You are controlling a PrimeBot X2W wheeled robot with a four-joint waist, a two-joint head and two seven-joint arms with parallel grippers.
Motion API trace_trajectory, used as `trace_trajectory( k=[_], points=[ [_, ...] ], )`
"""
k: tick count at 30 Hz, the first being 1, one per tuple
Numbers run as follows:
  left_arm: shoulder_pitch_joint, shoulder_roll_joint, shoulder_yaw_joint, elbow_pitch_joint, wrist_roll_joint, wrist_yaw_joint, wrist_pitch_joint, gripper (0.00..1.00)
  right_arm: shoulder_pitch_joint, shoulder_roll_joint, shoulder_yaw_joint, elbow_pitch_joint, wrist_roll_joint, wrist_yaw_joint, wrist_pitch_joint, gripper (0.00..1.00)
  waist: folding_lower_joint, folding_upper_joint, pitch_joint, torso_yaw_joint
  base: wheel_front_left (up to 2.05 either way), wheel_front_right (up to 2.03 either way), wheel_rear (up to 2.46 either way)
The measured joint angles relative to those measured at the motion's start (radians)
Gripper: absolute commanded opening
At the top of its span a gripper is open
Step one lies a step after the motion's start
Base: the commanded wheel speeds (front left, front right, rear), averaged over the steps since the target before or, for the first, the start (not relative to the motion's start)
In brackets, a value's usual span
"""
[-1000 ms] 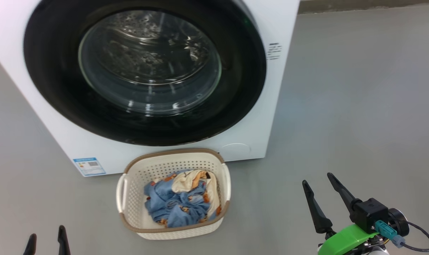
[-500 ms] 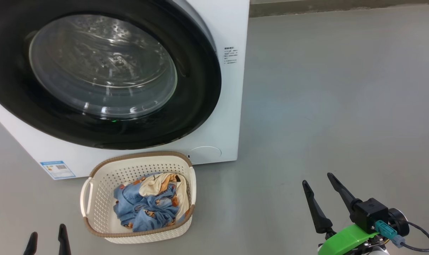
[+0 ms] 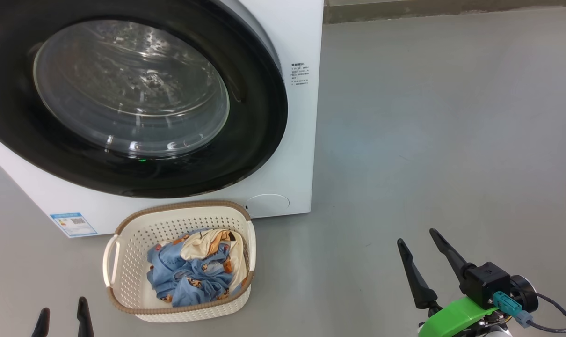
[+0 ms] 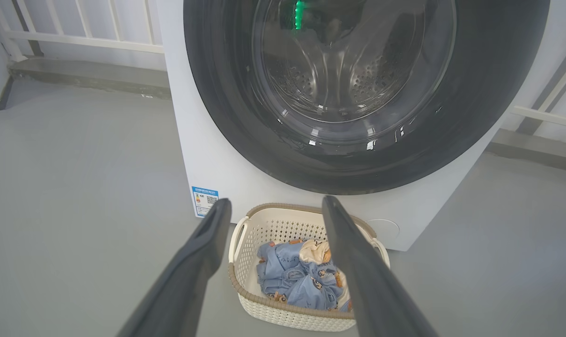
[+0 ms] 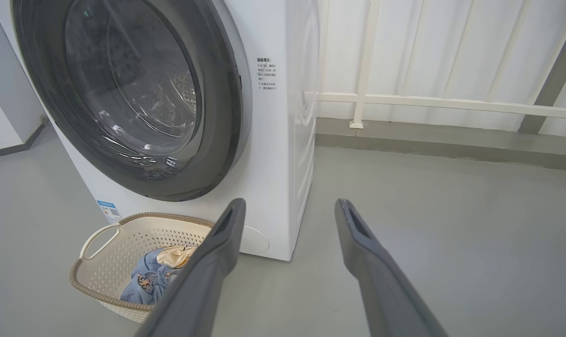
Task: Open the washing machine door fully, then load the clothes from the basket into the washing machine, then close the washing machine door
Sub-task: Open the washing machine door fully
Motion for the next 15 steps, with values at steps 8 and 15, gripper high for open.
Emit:
trace_trajectory(
  k=[8, 15],
  points=[
    [0.0, 0.0, -0.002, 0.001, 0.0, 0.0, 0.0, 1.0, 0.0, 0.0, 0.002, 0.002, 0.0, 0.0, 0.0, 0.0, 0.0, 0.0, -0.002, 0.001, 0.0, 0.0, 0.0],
    [0.0, 0.0, -0.002, 0.001, 0.0, 0.0, 0.0, 1.0, 0.0, -0.002, 0.007, 0.01, 0.009, 0.0, 0.0, 0.0, 0.0, 0.0, -0.005, 0.0, 0.0, 0.0, 0.0]
  ],
)
